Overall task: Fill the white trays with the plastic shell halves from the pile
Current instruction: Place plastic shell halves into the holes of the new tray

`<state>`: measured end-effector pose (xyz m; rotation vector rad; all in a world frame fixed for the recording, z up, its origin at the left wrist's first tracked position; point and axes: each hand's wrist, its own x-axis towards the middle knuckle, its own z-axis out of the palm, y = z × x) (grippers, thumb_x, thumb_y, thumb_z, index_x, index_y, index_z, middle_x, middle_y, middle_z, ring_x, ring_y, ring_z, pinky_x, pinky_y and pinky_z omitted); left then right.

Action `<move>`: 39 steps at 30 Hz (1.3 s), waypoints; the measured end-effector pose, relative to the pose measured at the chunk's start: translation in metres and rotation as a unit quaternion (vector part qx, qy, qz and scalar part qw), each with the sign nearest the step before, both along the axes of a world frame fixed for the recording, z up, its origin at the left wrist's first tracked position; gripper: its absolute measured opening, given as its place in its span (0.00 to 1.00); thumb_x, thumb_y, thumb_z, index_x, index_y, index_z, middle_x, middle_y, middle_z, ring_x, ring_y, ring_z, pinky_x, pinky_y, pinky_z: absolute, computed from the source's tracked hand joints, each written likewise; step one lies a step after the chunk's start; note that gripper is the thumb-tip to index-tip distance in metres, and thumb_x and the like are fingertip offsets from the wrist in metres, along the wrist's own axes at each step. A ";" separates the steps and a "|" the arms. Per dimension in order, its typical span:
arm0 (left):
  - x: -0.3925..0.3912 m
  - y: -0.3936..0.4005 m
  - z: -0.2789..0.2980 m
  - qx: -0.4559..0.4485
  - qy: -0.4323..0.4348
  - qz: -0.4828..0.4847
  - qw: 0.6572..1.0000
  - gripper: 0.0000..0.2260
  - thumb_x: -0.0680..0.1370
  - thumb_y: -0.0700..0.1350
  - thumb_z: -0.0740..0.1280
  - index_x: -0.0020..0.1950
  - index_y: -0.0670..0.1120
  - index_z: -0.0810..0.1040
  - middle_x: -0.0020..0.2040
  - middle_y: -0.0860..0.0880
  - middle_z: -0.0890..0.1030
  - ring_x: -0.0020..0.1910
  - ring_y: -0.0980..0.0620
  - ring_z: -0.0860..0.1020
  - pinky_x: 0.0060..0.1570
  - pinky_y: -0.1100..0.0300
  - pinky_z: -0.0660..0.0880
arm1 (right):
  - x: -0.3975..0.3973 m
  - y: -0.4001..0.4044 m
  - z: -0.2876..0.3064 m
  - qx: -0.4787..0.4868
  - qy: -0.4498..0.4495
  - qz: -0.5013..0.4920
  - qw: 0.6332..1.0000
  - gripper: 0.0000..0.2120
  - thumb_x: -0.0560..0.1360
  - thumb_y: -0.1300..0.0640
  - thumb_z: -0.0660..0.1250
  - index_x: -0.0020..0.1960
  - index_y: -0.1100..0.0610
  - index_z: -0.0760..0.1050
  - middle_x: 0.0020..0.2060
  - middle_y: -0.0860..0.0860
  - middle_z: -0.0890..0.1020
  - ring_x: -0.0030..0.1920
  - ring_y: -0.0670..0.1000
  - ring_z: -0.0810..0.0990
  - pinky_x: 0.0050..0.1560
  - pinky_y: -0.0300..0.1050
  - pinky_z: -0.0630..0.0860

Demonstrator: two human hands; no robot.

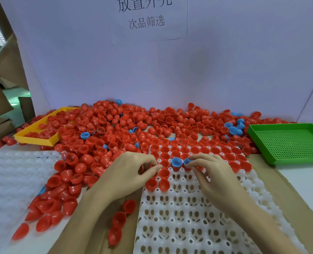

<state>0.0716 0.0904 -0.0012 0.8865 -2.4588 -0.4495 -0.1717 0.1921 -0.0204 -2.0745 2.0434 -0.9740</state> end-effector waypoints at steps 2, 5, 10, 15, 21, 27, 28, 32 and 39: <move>-0.005 0.004 -0.001 -0.011 0.002 -0.004 1.000 0.12 0.83 0.57 0.66 0.46 0.55 0.84 0.37 0.58 0.82 0.38 0.55 0.81 0.41 0.56 0.78 | -0.001 0.000 0.000 0.003 0.014 0.000 1.000 0.12 0.83 0.60 0.66 0.61 0.49 0.84 0.62 0.39 0.80 0.59 0.44 0.74 0.58 0.34 0.72; -0.016 0.011 -0.005 -0.023 0.051 -0.006 0.998 0.11 0.83 0.56 0.66 0.46 0.55 0.84 0.37 0.59 0.81 0.37 0.55 0.81 0.40 0.56 0.78 | -0.002 0.000 0.002 0.005 0.019 0.002 1.000 0.12 0.83 0.60 0.65 0.61 0.51 0.85 0.62 0.40 0.80 0.59 0.43 0.75 0.59 0.33 0.72; -0.030 0.018 -0.014 -0.052 0.101 0.016 0.993 0.04 0.83 0.51 0.70 0.52 0.54 0.83 0.45 0.60 0.80 0.48 0.54 0.79 0.48 0.59 0.77 | 0.000 0.002 0.006 0.021 0.037 0.015 0.999 0.12 0.84 0.59 0.64 0.62 0.52 0.84 0.64 0.40 0.79 0.50 0.39 0.77 0.52 0.27 0.70; -0.037 0.021 -0.020 -0.062 0.091 0.034 0.993 0.05 0.82 0.51 0.71 0.56 0.53 0.83 0.55 0.62 0.75 0.60 0.55 0.75 0.62 0.68 0.69 | 0.000 0.002 0.006 0.031 0.058 0.029 0.997 0.14 0.86 0.58 0.62 0.64 0.51 0.83 0.64 0.40 0.79 0.59 0.41 0.79 0.55 0.25 0.69; -0.039 0.022 -0.019 -0.006 0.142 0.026 0.990 0.20 0.80 0.51 0.73 0.71 0.57 0.74 0.66 0.63 0.73 0.70 0.59 0.73 0.68 0.68 0.70 | 0.001 0.005 0.016 -0.064 -0.018 0.055 0.996 0.11 0.81 0.66 0.68 0.57 0.56 0.86 0.55 0.43 0.84 0.54 0.41 0.83 0.56 0.30 0.76; -0.041 0.026 -0.015 0.093 0.271 0.023 0.958 0.16 0.79 0.49 0.76 0.65 0.59 0.77 0.59 0.59 0.83 0.56 0.55 0.84 0.56 0.62 0.81 | 0.003 0.009 0.022 -0.121 -0.073 0.136 0.981 0.12 0.81 0.67 0.68 0.56 0.54 0.86 0.55 0.40 0.84 0.58 0.39 0.83 0.57 0.34 0.78; -0.041 0.027 -0.014 0.111 0.285 0.014 0.952 0.14 0.79 0.49 0.76 0.63 0.58 0.78 0.58 0.57 0.84 0.54 0.53 0.86 0.55 0.60 0.81 | 0.003 0.010 0.022 -0.131 -0.083 0.144 0.977 0.12 0.81 0.66 0.68 0.57 0.55 0.86 0.56 0.40 0.84 0.58 0.40 0.83 0.57 0.35 0.79; -0.041 0.026 -0.011 0.181 0.321 -0.012 0.929 0.12 0.80 0.48 0.75 0.62 0.53 0.77 0.59 0.52 0.85 0.49 0.48 0.88 0.53 0.51 0.83 | 0.007 0.009 0.023 -0.199 -0.114 0.142 0.963 0.11 0.80 0.64 0.69 0.61 0.55 0.83 0.61 0.43 0.82 0.56 0.45 0.84 0.50 0.36 0.80; -0.043 0.032 -0.012 0.207 0.313 -0.033 0.926 0.11 0.81 0.49 0.73 0.62 0.54 0.77 0.59 0.52 0.85 0.44 0.46 0.88 0.51 0.50 0.84 | 0.009 0.008 0.020 -0.150 -0.121 0.135 0.972 0.18 0.77 0.58 0.74 0.66 0.51 0.80 0.58 0.40 0.80 0.48 0.45 0.84 0.44 0.34 0.79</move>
